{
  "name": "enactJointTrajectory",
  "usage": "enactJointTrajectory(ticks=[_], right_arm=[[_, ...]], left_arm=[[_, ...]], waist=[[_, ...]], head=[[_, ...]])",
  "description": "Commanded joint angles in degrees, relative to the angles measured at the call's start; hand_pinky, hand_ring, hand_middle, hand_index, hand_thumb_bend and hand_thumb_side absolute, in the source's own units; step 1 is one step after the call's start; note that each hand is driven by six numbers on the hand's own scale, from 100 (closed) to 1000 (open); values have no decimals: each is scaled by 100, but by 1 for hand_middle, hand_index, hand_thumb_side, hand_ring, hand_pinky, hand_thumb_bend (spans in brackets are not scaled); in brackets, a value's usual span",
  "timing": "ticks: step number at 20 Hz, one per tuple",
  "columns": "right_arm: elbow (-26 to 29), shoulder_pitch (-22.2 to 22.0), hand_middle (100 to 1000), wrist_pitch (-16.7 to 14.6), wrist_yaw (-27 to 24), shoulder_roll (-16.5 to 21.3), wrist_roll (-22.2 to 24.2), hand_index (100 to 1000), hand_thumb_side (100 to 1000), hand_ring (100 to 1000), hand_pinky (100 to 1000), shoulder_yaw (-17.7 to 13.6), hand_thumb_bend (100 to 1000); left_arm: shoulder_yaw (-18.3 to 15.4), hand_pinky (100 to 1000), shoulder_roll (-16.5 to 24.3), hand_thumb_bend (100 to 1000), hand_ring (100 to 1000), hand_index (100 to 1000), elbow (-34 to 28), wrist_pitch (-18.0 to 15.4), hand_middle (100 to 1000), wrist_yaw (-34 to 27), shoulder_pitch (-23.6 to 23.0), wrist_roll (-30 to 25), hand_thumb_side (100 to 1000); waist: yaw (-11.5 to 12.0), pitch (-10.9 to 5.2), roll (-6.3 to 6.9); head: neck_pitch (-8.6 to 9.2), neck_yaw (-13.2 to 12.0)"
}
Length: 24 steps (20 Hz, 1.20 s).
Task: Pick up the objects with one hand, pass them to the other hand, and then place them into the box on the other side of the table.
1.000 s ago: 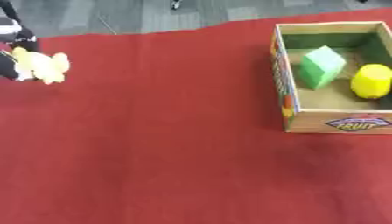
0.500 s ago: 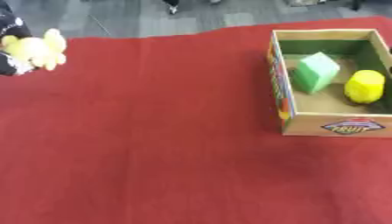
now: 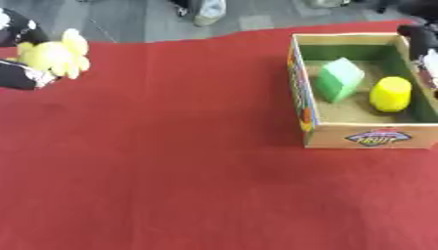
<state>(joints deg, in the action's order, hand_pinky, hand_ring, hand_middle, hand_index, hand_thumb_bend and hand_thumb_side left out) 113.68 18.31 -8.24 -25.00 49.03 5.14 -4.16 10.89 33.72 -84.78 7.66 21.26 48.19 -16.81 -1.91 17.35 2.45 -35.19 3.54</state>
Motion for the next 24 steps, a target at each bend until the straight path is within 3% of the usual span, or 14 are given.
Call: enactJointTrajectory(ticks=[1, 16, 24], right_arm=[[92, 258, 795, 207, 31, 270, 230, 883, 262, 960, 897, 174, 100], [92, 1141, 796, 852, 100, 155, 967, 883, 318, 963, 897, 904, 100], [92, 1377, 799, 1177, 448, 52, 1243, 883, 357, 966, 896, 1246, 100]], left_arm=[[-9, 596, -110, 100, 512, 490, -146, -30, 364, 152, 46, 190, 100], [113, 588, -1009, 100, 496, 486, -111, -366, 348, 106, -148, 706, 112], [173, 584, -1535, 100, 493, 493, -157, -607, 351, 303, -299, 1341, 141]], waist=[[28, -179, -32], [176, -225, -170], [224, -230, -253]], head=[[-46, 105], [-113, 361], [-156, 573]])
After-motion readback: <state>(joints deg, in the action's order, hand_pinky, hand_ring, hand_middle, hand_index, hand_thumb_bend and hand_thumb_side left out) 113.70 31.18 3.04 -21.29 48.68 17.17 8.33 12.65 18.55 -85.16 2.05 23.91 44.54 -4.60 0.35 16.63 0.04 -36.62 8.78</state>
